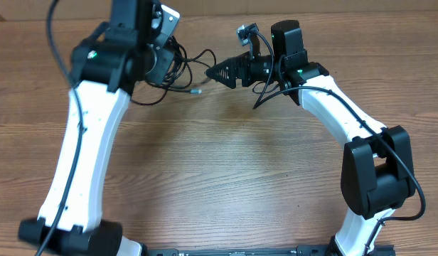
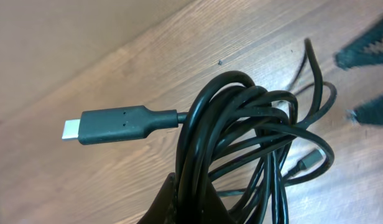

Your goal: Untangle cables

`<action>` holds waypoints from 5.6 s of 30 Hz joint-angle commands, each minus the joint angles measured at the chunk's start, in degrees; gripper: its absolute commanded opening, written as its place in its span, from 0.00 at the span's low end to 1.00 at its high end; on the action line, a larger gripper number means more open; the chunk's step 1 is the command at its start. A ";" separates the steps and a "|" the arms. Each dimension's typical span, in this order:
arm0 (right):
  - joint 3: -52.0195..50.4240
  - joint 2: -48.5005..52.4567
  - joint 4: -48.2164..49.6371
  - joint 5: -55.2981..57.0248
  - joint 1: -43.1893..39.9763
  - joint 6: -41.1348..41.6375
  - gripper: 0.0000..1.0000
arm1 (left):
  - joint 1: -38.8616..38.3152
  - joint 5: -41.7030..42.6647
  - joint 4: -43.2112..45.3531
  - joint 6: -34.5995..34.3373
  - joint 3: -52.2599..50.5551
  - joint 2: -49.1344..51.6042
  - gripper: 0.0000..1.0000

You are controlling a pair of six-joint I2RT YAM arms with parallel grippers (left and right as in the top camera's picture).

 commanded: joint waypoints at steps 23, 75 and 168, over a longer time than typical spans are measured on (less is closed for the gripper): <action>1.51 -0.24 9.14 -31.19 -0.15 -12.35 0.64 | -0.09 24.70 -7.23 31.52 -0.28 1.62 0.04; 1.51 -0.24 9.09 -18.27 0.59 -7.34 0.61 | -0.09 39.30 -0.15 29.03 -0.31 7.58 0.04; 1.53 -0.37 57.64 -36.98 -1.77 18.32 0.04 | 17.46 63.28 -6.21 21.29 -0.31 7.58 0.80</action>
